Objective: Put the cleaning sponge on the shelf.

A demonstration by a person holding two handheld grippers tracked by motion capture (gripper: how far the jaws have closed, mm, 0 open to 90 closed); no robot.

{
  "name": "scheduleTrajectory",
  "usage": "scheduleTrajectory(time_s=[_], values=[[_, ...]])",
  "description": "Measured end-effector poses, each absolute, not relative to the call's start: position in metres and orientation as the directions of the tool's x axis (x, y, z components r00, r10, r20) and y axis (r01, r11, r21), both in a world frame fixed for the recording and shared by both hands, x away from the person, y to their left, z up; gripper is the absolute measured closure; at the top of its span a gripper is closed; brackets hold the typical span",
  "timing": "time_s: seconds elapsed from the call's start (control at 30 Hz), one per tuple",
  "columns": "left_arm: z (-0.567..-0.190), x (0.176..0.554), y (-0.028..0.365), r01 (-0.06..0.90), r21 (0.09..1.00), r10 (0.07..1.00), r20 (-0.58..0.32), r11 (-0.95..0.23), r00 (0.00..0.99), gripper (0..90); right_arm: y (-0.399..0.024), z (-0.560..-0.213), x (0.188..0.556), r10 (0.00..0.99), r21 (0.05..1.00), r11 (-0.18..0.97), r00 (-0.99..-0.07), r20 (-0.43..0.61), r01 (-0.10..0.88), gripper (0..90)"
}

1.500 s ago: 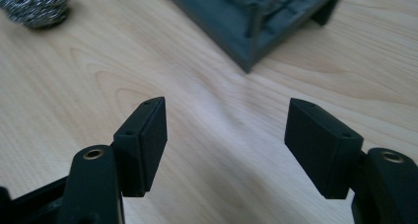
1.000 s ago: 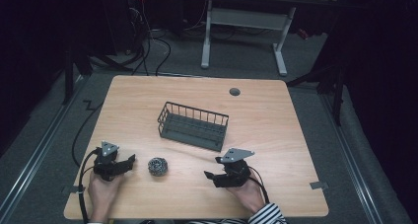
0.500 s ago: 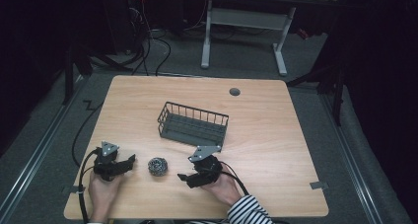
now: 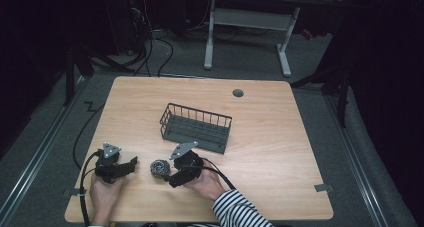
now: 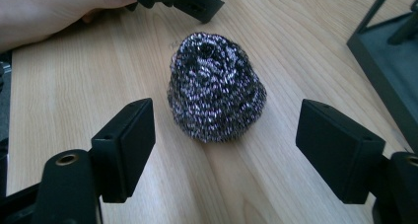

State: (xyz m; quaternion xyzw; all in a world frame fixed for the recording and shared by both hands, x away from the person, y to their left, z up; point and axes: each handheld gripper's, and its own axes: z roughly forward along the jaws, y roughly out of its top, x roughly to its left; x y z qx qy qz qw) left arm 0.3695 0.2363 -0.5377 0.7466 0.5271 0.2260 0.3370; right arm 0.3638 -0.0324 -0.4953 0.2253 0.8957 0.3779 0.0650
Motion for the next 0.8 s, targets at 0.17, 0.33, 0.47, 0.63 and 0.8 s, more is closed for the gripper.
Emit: scheduleTrajectory(time_s=[0.17, 0.33, 0.47, 0.63, 0.8], values=[[-0.538, 0.37, 0.236, 0.635, 0.742, 0.94, -0.018, -0.217, 0.342, 26.3, -0.018, -0.502, 0.367, 0.46, 0.705, 0.612, -0.886, 0.051, 0.358, 22.3], [-0.538, 0.37, 0.236, 0.635, 0.742, 0.94, -0.018, -0.217, 0.342, 26.3, -0.007, -0.508, 0.37, 0.461, 0.694, 0.625, -0.886, 0.04, 0.357, 22.8], [-0.538, 0.37, 0.236, 0.635, 0.742, 0.94, -0.018, -0.217, 0.342, 26.3, 0.0, -0.513, 0.371, 0.468, 0.687, 0.636, -0.884, 0.017, 0.35, 29.3], [-0.538, 0.37, 0.236, 0.635, 0.742, 0.94, -0.018, -0.217, 0.342, 26.3, 0.0, -0.514, 0.37, 0.466, 0.696, 0.635, -0.885, 0.0, 0.334, 35.4], [-0.538, 0.37, 0.236, 0.635, 0.742, 0.94, -0.018, -0.217, 0.342, 26.3, -0.012, -0.512, 0.365, 0.471, 0.71, 0.622, -0.882, -0.005, 0.329, 37.5]])
